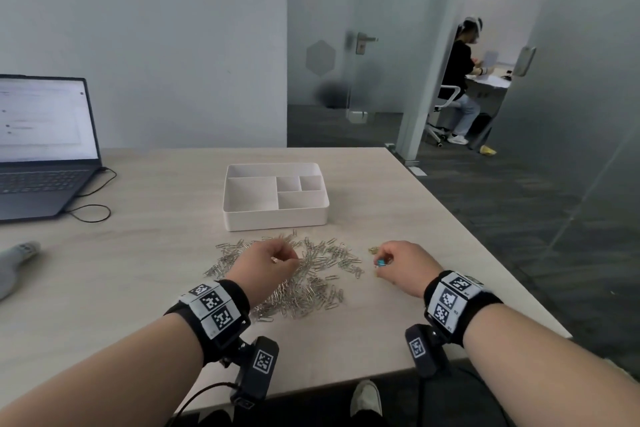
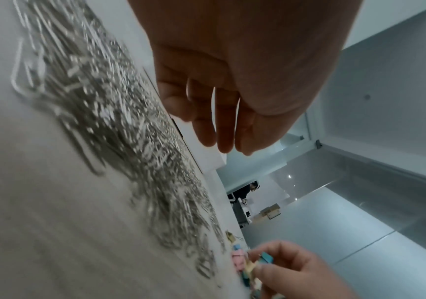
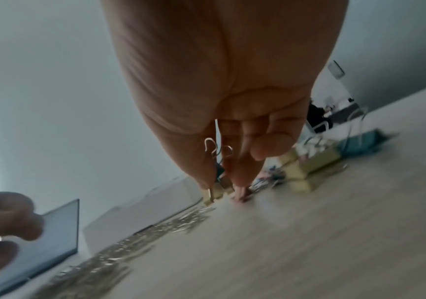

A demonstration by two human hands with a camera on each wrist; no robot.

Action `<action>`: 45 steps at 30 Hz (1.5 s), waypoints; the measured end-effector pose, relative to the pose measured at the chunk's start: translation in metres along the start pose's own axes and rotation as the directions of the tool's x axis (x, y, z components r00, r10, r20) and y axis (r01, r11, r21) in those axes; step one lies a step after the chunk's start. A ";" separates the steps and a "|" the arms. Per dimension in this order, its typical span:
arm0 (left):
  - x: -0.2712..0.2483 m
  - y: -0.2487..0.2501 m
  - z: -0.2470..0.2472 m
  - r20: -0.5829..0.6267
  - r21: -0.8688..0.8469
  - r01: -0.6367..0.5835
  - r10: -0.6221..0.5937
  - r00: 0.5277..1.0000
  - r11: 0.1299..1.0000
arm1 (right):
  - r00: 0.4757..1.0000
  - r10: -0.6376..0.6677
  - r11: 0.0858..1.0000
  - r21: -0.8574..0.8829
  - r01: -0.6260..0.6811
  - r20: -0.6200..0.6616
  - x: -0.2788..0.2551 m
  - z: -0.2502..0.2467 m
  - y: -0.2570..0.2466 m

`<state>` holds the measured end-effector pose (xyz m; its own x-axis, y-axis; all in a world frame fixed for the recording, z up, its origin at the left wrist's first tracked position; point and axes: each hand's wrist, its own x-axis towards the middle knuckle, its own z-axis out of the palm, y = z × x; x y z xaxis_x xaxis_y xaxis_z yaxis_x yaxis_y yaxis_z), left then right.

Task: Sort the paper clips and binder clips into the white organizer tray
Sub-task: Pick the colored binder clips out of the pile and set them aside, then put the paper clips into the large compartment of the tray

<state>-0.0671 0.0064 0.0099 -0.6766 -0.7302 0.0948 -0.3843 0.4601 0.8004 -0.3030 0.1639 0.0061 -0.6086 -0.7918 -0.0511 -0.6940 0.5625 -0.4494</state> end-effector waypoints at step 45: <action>0.028 -0.063 -0.051 0.295 0.475 -0.057 -0.098 0.951 0.878 | 0.891 -0.267 0.935 -0.123 0.331 0.367 0.037 0.068 -0.139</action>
<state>-0.0296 -0.0685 -0.0075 -0.7906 -0.5904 -0.1628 -0.5975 0.6853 0.4164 -0.2032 0.0397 0.0062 -0.2156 -0.9432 -0.2526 -0.8984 0.2930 -0.3272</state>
